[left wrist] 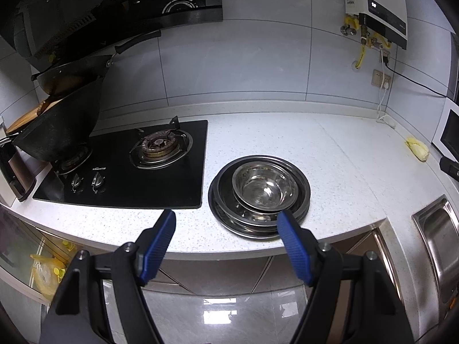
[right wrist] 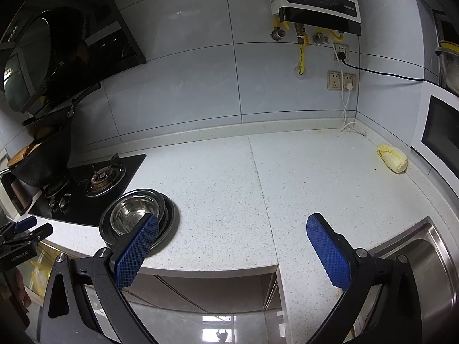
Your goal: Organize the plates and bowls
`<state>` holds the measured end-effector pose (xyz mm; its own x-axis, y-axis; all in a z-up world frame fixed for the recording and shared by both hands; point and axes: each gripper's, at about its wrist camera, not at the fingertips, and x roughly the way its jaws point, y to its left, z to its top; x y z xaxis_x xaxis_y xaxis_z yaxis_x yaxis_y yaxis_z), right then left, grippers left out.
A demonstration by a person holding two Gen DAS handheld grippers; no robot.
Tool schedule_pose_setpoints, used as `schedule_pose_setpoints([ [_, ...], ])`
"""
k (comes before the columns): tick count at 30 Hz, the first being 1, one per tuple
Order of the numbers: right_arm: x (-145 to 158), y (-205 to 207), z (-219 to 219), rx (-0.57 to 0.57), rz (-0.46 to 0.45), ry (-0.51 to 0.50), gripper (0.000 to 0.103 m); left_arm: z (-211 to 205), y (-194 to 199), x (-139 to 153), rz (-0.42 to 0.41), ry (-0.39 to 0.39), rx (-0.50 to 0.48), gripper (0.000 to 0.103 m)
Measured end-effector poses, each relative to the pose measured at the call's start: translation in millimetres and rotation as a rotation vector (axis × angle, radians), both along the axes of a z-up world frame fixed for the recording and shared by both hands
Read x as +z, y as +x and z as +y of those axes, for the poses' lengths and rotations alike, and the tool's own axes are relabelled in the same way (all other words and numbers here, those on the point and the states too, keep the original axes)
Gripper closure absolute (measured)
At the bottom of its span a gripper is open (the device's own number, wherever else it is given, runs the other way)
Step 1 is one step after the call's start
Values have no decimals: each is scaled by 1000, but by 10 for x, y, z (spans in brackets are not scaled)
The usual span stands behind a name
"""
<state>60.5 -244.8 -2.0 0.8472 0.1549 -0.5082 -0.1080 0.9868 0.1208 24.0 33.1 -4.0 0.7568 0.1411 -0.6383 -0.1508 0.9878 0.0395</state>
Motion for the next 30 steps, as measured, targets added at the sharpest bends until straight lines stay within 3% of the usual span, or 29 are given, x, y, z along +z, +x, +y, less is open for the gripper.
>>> schedule_pose_setpoints([
  [30, -23, 202, 214, 86, 25, -53, 2, 136, -22, 69, -11, -4, 71, 31],
])
